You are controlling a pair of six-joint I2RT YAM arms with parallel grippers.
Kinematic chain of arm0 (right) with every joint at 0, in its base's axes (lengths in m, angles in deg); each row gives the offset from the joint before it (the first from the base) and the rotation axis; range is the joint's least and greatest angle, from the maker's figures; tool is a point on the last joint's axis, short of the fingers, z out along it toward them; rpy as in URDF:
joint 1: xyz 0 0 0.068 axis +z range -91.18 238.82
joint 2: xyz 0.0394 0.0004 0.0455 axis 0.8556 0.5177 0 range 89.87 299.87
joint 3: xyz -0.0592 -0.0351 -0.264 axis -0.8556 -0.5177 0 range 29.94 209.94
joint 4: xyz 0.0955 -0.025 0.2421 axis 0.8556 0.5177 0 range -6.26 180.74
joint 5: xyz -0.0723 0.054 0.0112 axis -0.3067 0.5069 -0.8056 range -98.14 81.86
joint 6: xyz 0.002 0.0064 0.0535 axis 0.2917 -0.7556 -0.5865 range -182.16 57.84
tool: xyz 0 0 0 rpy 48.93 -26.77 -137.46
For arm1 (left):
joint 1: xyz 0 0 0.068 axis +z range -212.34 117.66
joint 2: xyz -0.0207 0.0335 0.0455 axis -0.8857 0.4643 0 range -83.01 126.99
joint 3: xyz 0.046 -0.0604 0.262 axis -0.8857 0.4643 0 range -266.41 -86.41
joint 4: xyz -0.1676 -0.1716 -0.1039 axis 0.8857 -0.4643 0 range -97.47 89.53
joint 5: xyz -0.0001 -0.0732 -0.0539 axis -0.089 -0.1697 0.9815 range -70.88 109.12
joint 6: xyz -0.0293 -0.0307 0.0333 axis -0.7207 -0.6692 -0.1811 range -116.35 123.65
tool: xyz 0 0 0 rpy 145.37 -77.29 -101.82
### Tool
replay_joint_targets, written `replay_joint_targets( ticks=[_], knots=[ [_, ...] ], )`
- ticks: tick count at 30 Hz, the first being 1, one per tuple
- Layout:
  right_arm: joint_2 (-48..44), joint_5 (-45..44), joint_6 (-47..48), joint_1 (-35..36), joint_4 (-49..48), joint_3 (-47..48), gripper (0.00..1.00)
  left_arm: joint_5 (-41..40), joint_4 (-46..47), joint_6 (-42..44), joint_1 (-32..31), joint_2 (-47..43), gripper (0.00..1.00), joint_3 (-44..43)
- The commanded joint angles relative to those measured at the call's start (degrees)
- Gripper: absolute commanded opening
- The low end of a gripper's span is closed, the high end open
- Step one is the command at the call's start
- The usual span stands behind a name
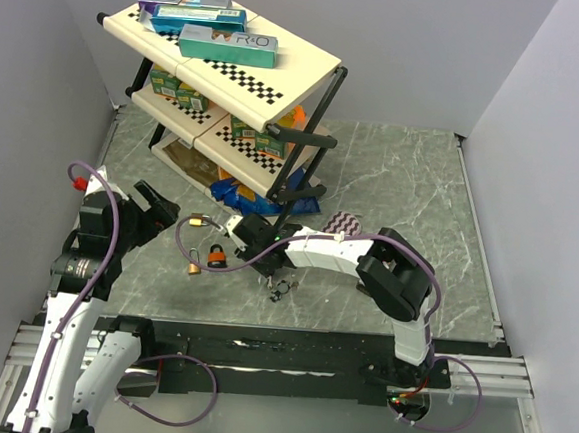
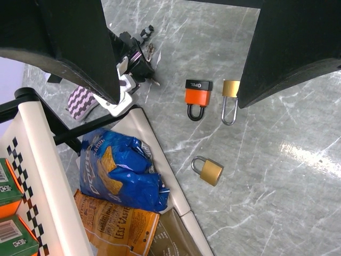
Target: Unlock with the key
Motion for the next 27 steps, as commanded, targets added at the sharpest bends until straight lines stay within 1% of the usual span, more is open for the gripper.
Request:
replay_joint_targets(
  ticks=[1,2,4,7,9,13,20,21,27],
  knots=[
    [2.1,0.5,-1.7,-0.5,3.9,-1.3,0.25,0.8,1.7,-0.3,-0.1,-0.8,0.96,0.1],
    [1.8,0.5,-1.8,-0.4,3.8,-1.7,0.17,0.8,1.9,-0.4,-0.1,-1.0,0.96,0.2],
    [1.2,0.5,-2.4,-0.5,3.9,-2.1,0.08,1.0,2.3,-0.2,-0.1,-1.4,0.96,0.7],
    [-0.7,0.7,-3.0,-0.8,3.8,-2.7,0.04,1.5,3.7,0.3,-0.1,-1.8,0.96,1.5],
    [-2.5,0.9,-4.1,-0.8,3.8,-2.6,0.00,3.7,5.3,0.7,-0.1,-2.2,0.96,2.4],
    [-5.7,1.2,-5.4,-1.1,3.3,-2.3,0.00,5.6,7.4,1.0,-0.1,-2.5,0.96,4.1],
    [-10.2,0.3,-6.6,-1.2,2.8,-3.0,0.00,13.0,13.8,3.5,-0.1,-4.0,0.96,7.9],
    [-10.7,0.2,-8.1,-1.1,2.4,-3.2,0.00,14.2,15.1,3.7,-0.1,-4.2,0.96,8.2],
    [-12.8,0.4,-9.2,-1.1,2.2,-3.7,0.00,17.0,17.1,4.5,-0.1,-4.4,0.96,9.8]
  ],
)
